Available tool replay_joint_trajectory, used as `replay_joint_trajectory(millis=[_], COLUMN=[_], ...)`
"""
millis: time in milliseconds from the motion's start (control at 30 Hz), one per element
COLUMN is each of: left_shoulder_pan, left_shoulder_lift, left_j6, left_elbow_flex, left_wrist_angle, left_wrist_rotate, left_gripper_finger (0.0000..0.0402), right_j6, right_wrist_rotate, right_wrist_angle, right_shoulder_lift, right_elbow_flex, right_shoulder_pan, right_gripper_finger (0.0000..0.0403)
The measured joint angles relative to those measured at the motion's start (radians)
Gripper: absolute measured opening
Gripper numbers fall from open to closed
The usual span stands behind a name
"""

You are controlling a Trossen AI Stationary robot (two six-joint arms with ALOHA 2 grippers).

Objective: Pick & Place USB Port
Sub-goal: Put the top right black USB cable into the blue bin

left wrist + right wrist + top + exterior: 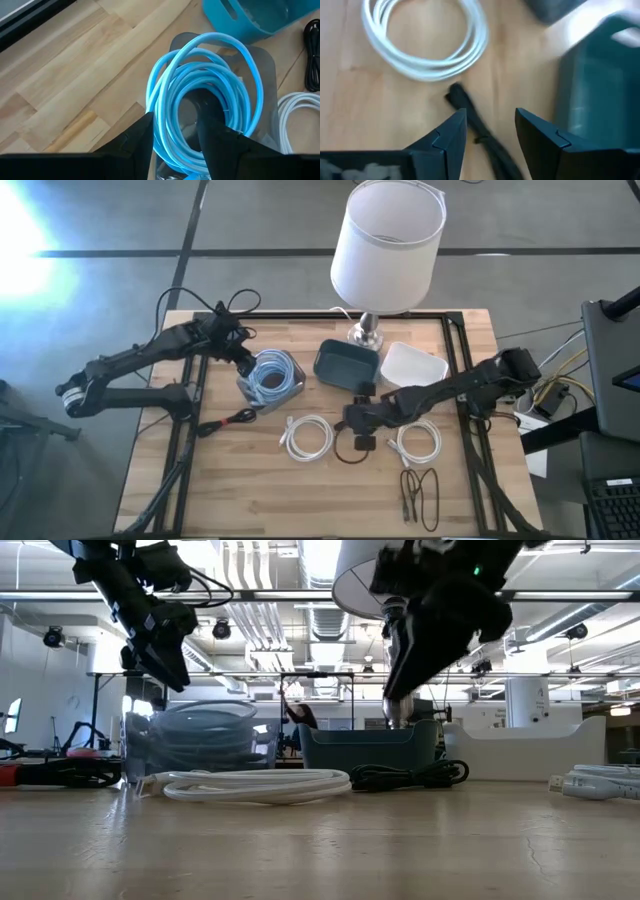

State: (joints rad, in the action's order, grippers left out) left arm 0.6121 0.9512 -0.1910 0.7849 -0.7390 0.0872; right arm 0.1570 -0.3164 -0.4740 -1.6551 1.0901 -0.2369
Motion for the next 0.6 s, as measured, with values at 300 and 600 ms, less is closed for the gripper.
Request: replay_joint_trajectory(millis=[300,600], left_shoulder_pan=[-0.017,-0.024], left_shoulder_lift=[0.001,0.001], left_j6=[0.000,0.000], left_elbow_flex=[-0.004,-0.005], left_wrist_angle=[0.006,0.012], left_wrist_rotate=[0.001,0.001], left_gripper_finger=[0.0152,0.0151], right_j6=[-0.068,-0.089], right_wrist_rotate=[0.162,0.187], right_wrist_angle=[0.061,0.062], right_shoulder_lift=[-0.161,-0.213], right_elbow_flex=[0.000,0.000], right_shoulder_pan=[0.081,0.103], right_gripper_finger=[0.0171,0.0171])
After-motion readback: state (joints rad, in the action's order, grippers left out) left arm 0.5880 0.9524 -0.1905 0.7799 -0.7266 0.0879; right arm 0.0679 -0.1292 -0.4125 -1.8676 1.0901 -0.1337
